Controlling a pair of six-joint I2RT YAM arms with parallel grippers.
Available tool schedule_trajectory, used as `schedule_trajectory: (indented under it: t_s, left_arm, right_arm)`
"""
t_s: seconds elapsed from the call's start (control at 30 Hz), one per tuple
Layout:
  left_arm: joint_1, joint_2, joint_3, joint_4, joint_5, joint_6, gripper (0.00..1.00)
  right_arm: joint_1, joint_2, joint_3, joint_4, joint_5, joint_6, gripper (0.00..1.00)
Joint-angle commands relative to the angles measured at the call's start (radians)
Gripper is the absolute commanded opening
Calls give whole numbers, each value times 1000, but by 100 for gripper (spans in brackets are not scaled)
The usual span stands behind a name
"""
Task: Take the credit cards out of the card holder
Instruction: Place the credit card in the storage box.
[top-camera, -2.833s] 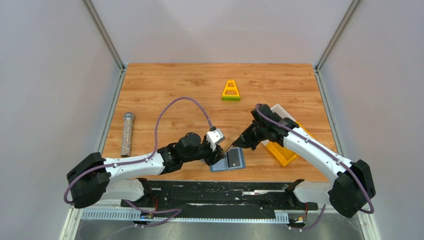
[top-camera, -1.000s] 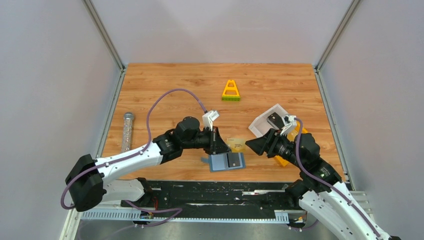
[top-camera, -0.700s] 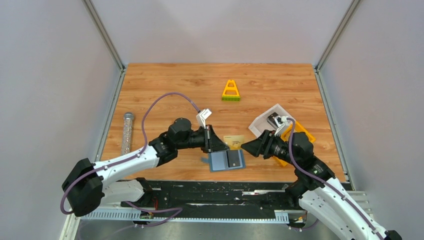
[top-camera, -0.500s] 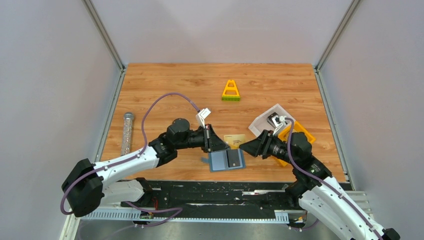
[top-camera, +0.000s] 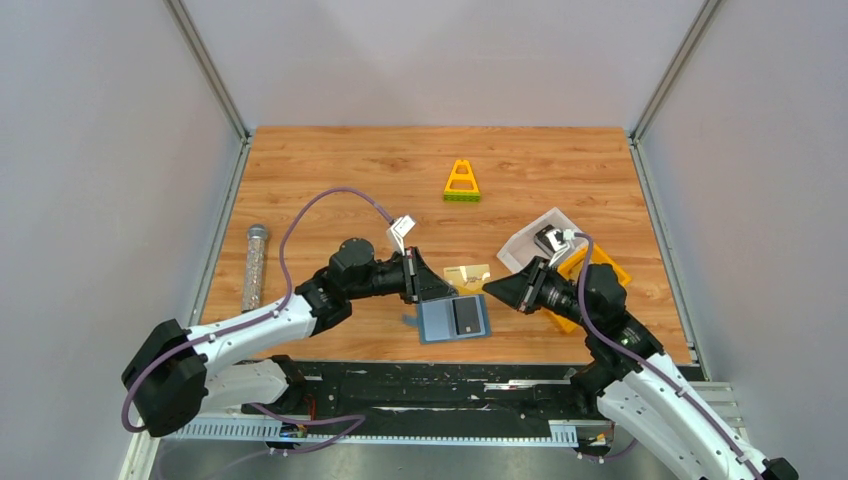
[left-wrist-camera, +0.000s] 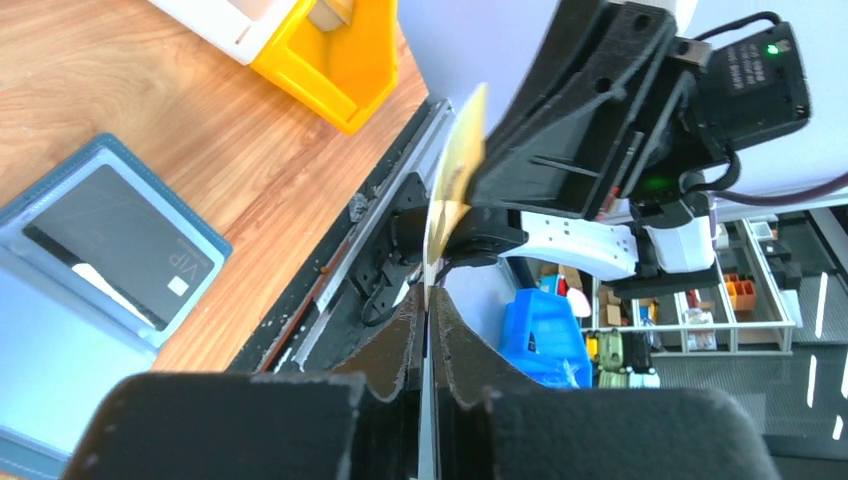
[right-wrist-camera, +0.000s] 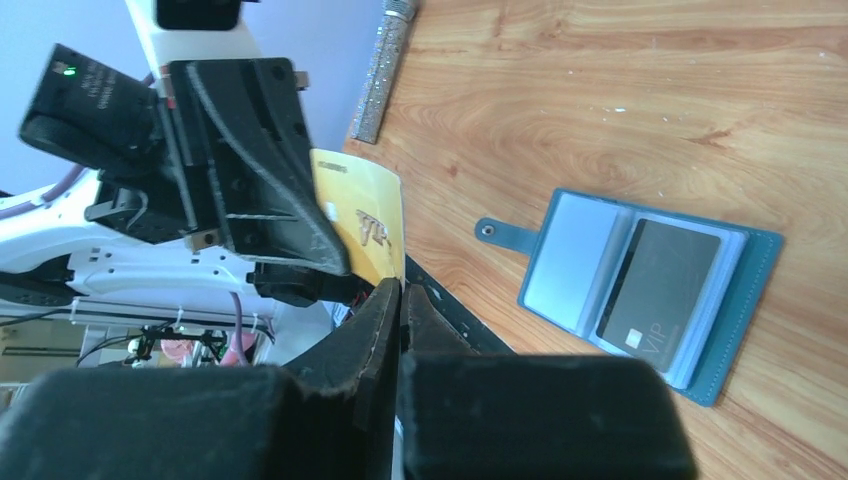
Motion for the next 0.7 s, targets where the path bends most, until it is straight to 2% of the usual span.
schedule_trajectory:
  t_s: [0.0,0.13,0.17,0.33,0.43,0.5,0.67]
  left_arm:
    - [3,-25,-11,32,-19,-8,13]
    - [6,-36,3,-33,-38,36,36]
    - [7,-42,5,-60,-44,44,46]
    - [8,-72,32,-165,-90,116,71]
    - [8,-79,64,-266,-119,164,94]
    - [8,-83,85,-327,-137,205,99]
    - [8,-100,130,-464,-197,322,100]
  right_arm:
    - [-5,-12,9,61,14,8,0]
    - [-17,-6,25,56,19,6,0]
    - [-23,-2,31,52,23,6,0]
    - [-84,35,86,1,30,-7,0]
    - [-139,59,131,-54,42,-33,0]
    - [-181,83,163,-99,49,-59,0]
    - [-283,123,224,-185,68,-91,0]
